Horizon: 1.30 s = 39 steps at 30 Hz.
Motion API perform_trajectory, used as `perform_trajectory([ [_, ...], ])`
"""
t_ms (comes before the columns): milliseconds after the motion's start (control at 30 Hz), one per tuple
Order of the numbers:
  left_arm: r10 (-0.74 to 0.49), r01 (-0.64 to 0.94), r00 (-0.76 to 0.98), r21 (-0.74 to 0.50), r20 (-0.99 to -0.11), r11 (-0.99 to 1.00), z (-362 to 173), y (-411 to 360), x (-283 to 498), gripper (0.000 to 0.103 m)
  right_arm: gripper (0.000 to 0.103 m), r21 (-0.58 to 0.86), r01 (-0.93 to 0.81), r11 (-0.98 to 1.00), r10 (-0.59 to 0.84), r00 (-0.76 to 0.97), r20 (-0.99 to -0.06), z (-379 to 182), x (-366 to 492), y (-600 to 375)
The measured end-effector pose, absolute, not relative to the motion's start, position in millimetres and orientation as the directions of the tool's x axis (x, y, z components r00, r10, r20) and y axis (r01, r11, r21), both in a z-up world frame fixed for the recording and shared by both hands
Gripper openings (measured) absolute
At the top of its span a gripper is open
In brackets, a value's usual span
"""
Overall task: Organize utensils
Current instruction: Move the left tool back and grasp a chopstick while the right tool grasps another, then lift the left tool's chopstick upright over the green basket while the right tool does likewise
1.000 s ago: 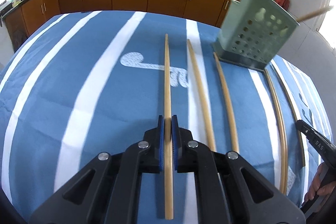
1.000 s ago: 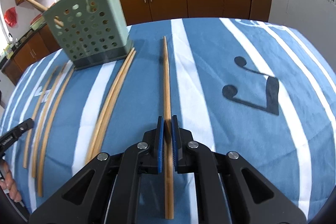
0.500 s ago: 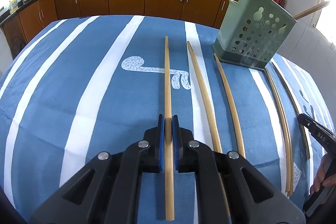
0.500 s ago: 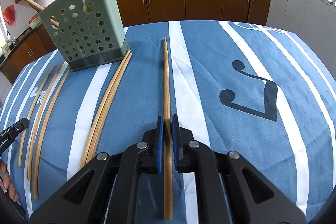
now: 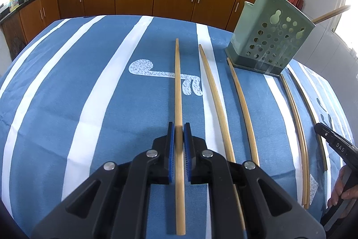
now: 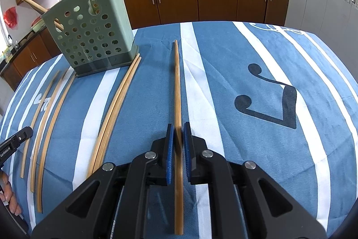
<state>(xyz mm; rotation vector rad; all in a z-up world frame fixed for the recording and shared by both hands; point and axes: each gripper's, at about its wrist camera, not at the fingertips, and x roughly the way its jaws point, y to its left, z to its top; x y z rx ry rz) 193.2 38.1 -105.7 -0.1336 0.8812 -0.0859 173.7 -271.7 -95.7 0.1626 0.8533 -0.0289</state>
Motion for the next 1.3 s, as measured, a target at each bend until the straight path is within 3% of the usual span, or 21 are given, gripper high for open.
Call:
perform_trajectory([
  [333, -0.142, 0.028, 0.633, -0.161, -0.761, 0.987, -105, 38, 193, 0.015, 0.012, 0.133, 0.089, 0.987, 0.042, 0.658, -0.752, -96, 174, -272],
  [533, -0.146, 0.033, 0.633, -0.161, -0.76, 0.986, -105, 37, 193, 0.016, 0.021, 0.115, 0.067, 0.991, 0.043, 0.657, -0.752, -95, 174, -265],
  [867, -0.103, 0.04, 0.632, -0.1, -0.768, 0.994, -105, 33, 177, 0.016, 0.021, 0.098, 0.065, 0.993, 0.032, 0.655, -0.755, -95, 159, -268],
  [967, -0.101, 0.046, 0.631, -0.093, -0.769, 0.995, -105, 33, 171, 0.015, 0.019, 0.111, 0.063, 0.992, 0.043, 0.655, -0.754, -95, 154, -271],
  [1033, -0.092, 0.045, 0.631, -0.083, -0.77, 0.996, -106, 32, 169, 0.01, 0.008, 0.114, 0.071, 0.991, 0.04, 0.655, -0.755, -95, 154, -274],
  [1300, -0.102, 0.034, 0.648, -0.105, -0.755, 0.994, -87, 42, 166, 0.008, 0.007, 0.16, 0.067, 0.985, 0.062, 0.724, -0.687, -68, 144, -283],
])
